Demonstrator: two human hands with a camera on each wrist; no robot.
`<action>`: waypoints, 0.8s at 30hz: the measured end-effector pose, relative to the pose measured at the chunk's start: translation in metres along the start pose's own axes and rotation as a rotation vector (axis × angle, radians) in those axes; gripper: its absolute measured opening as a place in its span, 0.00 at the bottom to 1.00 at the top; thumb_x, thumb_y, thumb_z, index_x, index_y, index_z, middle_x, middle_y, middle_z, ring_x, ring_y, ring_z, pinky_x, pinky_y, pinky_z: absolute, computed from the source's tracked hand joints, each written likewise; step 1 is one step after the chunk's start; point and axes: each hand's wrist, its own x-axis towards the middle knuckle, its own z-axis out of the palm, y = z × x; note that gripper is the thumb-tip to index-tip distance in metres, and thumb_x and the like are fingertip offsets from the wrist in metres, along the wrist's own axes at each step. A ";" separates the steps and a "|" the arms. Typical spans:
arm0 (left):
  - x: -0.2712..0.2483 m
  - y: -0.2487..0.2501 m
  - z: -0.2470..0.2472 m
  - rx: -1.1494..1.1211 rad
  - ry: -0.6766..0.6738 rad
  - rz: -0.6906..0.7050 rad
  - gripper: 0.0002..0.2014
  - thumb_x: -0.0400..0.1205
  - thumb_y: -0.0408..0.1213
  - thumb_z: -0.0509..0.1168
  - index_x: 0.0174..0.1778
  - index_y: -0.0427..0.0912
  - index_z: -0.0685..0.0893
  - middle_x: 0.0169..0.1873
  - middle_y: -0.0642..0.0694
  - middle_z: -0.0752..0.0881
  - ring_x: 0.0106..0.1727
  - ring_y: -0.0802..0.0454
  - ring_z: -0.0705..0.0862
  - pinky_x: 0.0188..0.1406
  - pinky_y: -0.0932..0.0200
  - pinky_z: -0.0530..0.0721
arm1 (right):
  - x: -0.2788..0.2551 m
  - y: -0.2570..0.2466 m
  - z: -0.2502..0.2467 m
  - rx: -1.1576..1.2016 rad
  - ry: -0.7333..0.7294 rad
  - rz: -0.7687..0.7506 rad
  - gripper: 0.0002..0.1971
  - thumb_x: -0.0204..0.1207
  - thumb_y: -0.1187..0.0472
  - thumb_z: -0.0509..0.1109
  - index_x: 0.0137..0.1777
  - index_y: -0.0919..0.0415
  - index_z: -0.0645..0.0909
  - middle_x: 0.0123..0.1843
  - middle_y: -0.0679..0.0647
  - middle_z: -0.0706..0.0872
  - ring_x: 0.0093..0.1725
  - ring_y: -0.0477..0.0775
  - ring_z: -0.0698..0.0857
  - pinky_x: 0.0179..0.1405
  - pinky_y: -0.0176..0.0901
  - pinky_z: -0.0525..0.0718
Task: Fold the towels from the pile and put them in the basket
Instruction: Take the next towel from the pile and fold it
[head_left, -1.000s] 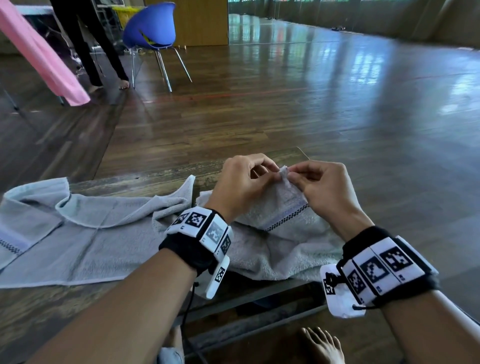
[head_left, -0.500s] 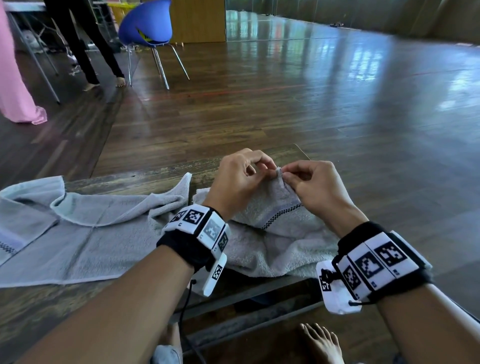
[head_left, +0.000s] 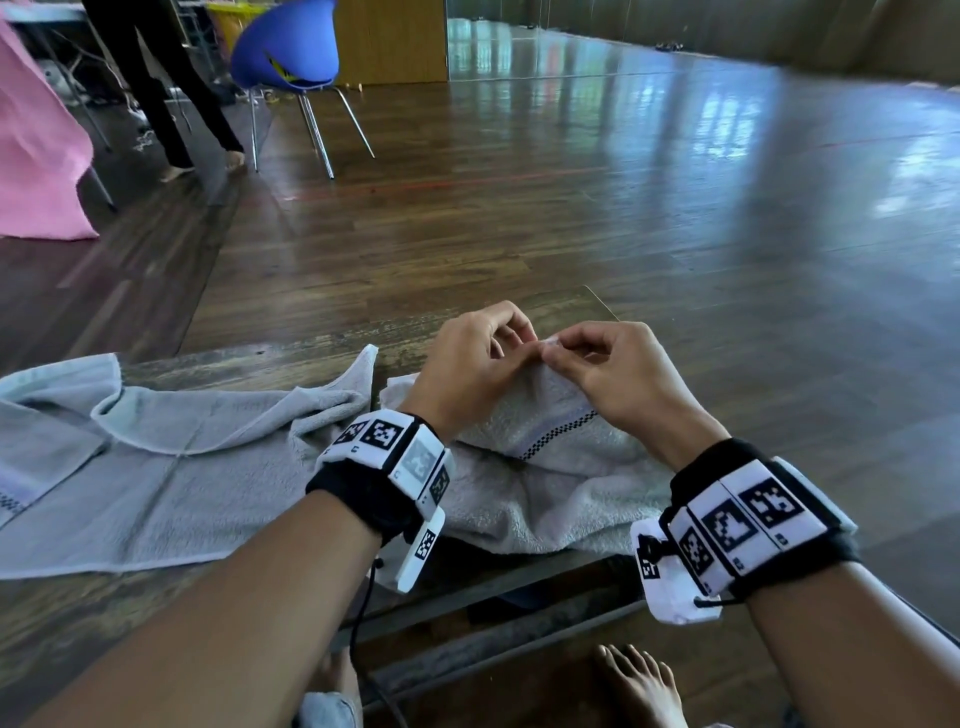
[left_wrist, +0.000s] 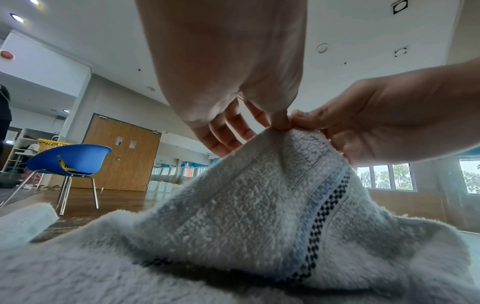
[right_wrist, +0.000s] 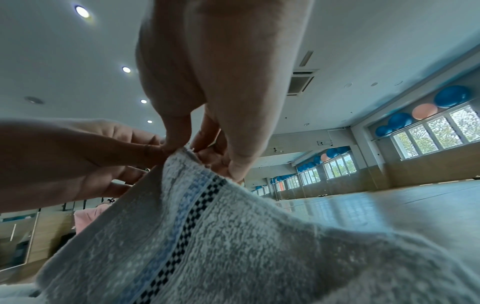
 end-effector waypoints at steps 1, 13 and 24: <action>0.000 -0.001 0.000 0.001 -0.004 -0.005 0.10 0.80 0.47 0.73 0.42 0.44 0.86 0.36 0.50 0.88 0.35 0.47 0.85 0.35 0.49 0.85 | 0.000 0.000 -0.001 0.003 -0.014 0.000 0.02 0.77 0.55 0.79 0.44 0.50 0.91 0.43 0.51 0.93 0.45 0.55 0.91 0.51 0.48 0.89; -0.002 -0.005 -0.005 -0.003 -0.187 0.010 0.10 0.83 0.38 0.71 0.47 0.34 0.92 0.44 0.42 0.90 0.47 0.46 0.87 0.48 0.49 0.84 | 0.004 0.002 -0.013 -0.052 0.041 -0.038 0.04 0.77 0.54 0.79 0.42 0.51 0.90 0.34 0.42 0.89 0.35 0.40 0.84 0.41 0.39 0.83; 0.001 -0.032 -0.024 0.298 -0.259 -0.025 0.15 0.82 0.36 0.70 0.31 0.33 0.84 0.30 0.43 0.84 0.35 0.41 0.82 0.40 0.44 0.81 | 0.018 0.024 -0.046 -0.121 0.318 -0.077 0.10 0.77 0.56 0.79 0.35 0.42 0.87 0.31 0.25 0.85 0.31 0.25 0.82 0.28 0.17 0.73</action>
